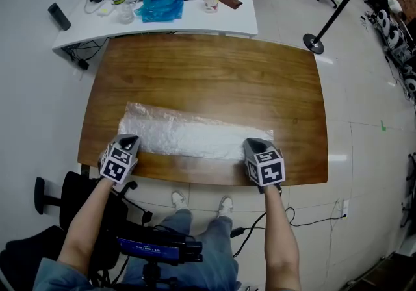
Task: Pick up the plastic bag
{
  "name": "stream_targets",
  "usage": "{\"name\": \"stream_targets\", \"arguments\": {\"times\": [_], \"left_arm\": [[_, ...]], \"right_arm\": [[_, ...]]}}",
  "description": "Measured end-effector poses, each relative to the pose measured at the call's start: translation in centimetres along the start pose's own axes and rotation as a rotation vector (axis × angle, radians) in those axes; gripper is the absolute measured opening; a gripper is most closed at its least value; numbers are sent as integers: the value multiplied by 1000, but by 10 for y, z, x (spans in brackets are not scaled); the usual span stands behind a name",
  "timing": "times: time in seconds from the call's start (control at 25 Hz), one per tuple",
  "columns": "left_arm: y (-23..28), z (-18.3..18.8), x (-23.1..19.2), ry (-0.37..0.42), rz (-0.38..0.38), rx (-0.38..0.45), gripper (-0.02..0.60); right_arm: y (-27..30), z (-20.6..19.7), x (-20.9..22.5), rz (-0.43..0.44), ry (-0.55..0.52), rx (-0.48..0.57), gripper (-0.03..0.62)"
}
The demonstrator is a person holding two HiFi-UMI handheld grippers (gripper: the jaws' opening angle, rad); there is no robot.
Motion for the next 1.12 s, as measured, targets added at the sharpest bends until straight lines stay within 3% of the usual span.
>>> {"name": "stream_targets", "arguments": {"times": [0.12,0.24,0.4,0.6,0.84,1.12], "left_arm": [[-6,0,1,-2,15,10,9],[-21,17,3,-38,46,90,9],[-14,54,39,13,-14,165,9],[13,71,86,100,-104,133,9],[19,56,98,104,-142,88,9],[-2,52,70,79,-63,163,9]], "right_arm": [[-5,7,2,-20,-6,30,5],[-20,18,4,-45,-6,96,6],[-13,33,-25,32,-29,104,6],[13,33,-71,116,-92,45,7],[26,21,-85,154,-109,-23,7],[4,26,-57,63,-64,43,8]]}}
Point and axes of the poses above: the fingertips, and each gripper's own axes: y forward along the fingers, x to its right, z out of its top, the point moved 4 cm from there along -y, backward along the fingers
